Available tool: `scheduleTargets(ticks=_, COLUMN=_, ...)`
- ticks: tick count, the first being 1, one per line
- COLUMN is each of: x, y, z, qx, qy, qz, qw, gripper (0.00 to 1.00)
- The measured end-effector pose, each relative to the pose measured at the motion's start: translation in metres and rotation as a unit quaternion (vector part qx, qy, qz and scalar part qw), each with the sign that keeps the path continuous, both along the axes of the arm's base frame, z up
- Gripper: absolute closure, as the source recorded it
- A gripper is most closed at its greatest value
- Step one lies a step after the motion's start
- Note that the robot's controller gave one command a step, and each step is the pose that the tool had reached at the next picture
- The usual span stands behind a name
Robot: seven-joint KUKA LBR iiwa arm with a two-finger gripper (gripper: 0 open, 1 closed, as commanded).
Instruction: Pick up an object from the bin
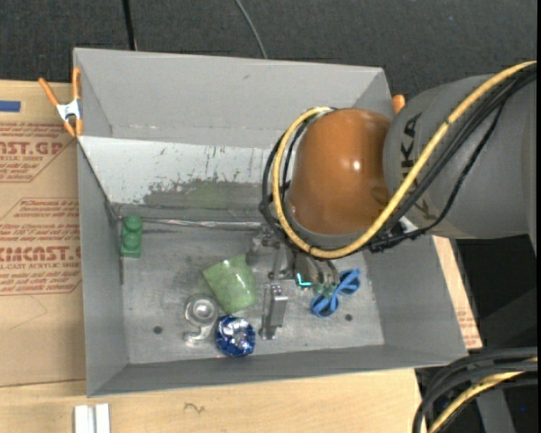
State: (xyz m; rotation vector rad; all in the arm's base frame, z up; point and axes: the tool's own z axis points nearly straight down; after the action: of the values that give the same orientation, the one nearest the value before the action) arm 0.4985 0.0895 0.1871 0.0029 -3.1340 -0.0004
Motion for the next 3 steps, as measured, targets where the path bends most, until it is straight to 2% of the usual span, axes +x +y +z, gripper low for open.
scheduleTargets(ticks=1, x=0.03, y=-0.003, z=-0.118, qx=0.001, qy=-0.0083, qz=-0.068, qw=0.9976, gripper=0.0)
scheduleTargets(ticks=2, x=0.022, y=0.018, z=-0.087, qx=0.0, qy=-0.0044, qz=-0.15, qw=0.9887, gripper=0.0)
scheduleTargets(ticks=3, x=0.031, y=0.029, z=-0.088, qx=-0.001, qy=-0.0041, qz=-0.211, qw=0.9776, gripper=0.0)
